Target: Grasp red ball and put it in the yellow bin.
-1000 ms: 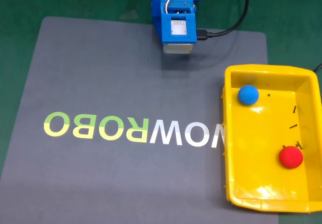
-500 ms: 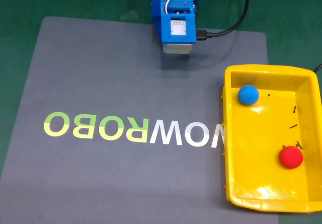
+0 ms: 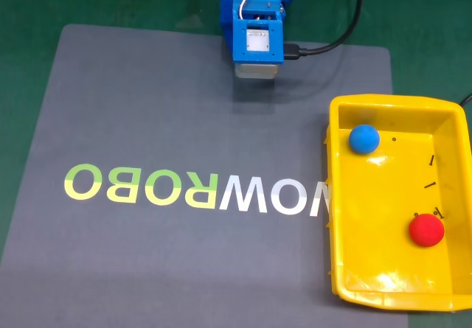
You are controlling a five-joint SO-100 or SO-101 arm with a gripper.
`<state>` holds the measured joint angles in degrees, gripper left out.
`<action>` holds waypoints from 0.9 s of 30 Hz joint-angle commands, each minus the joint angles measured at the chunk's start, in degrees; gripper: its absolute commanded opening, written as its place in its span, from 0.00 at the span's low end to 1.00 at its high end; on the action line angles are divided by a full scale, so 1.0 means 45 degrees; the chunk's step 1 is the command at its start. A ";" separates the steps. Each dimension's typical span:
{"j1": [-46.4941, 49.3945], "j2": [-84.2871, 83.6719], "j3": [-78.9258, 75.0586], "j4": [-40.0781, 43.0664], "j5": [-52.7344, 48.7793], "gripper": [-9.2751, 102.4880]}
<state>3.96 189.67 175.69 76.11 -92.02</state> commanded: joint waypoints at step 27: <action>0.0195 0.0176 0.0430 0.0020 0.0000 0.08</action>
<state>3.96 189.67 175.69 76.11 -92.02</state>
